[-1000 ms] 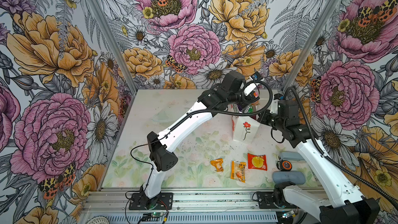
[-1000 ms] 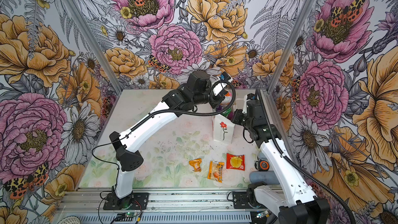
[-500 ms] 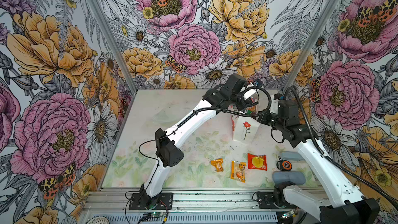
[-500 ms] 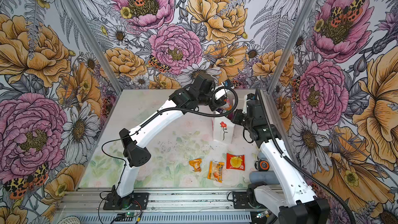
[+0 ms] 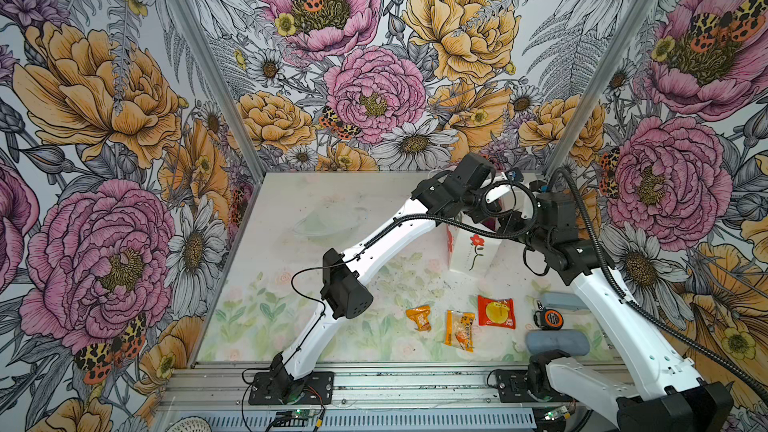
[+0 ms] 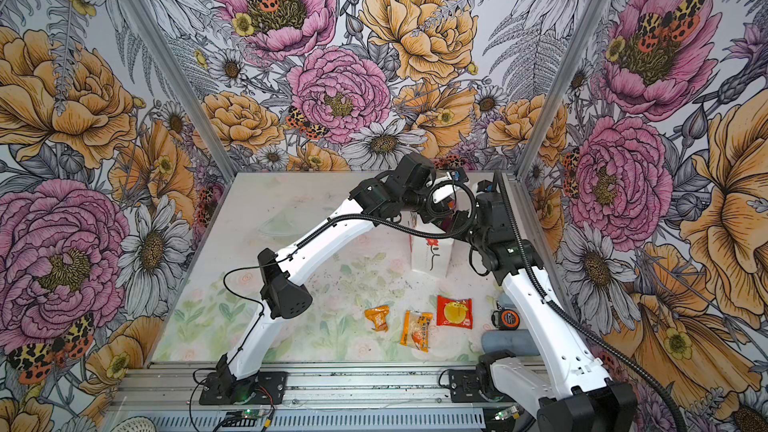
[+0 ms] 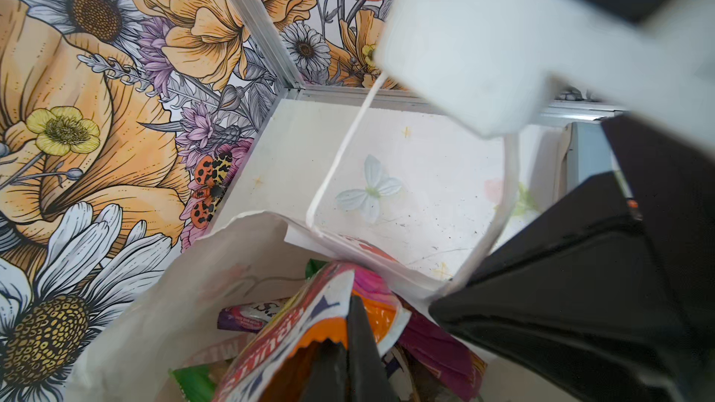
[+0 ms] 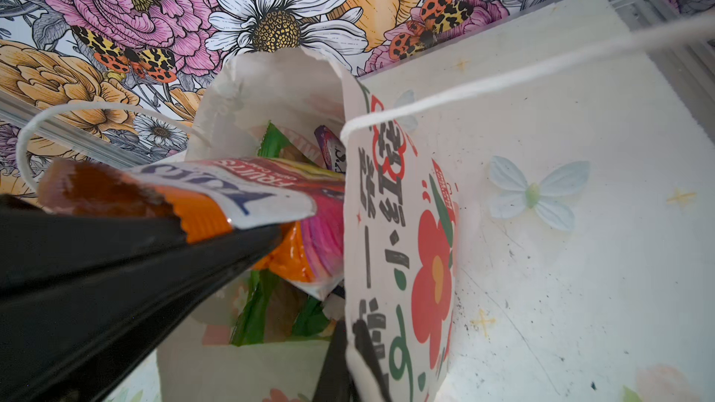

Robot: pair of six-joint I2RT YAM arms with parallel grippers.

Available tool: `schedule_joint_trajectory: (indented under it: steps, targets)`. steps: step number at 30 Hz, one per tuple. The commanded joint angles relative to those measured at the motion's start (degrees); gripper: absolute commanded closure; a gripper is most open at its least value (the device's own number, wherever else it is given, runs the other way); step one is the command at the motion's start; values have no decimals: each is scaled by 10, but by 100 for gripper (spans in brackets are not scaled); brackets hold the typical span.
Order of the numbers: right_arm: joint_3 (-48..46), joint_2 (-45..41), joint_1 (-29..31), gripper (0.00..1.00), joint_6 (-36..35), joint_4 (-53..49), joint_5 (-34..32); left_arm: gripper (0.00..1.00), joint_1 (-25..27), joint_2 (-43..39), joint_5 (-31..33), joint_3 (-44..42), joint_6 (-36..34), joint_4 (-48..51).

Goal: Place the snacks into the paper bag
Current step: 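Lower the Fox's Fruits bag into the paper bag and open the left gripper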

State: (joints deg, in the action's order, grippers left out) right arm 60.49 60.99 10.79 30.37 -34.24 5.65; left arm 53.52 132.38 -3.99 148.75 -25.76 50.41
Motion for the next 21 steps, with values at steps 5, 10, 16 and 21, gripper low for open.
schedule_joint_trajectory:
  steps: [5, 10, 16, 21]
  targets:
    - [16, -22, 1, 100, -3, -7, 2, 100, -1, 14, -12, 28, -15, -4]
    - [14, -23, 1, 100, -3, -7, 2, 100, -13, 29, -3, 37, 7, -4]
    - [15, -21, 1, 100, -2, -7, 5, 100, -23, 47, 12, 50, 12, -4]
    - [17, -21, 1, 100, -2, -6, 4, 91, -26, 60, 29, 65, 28, -4]
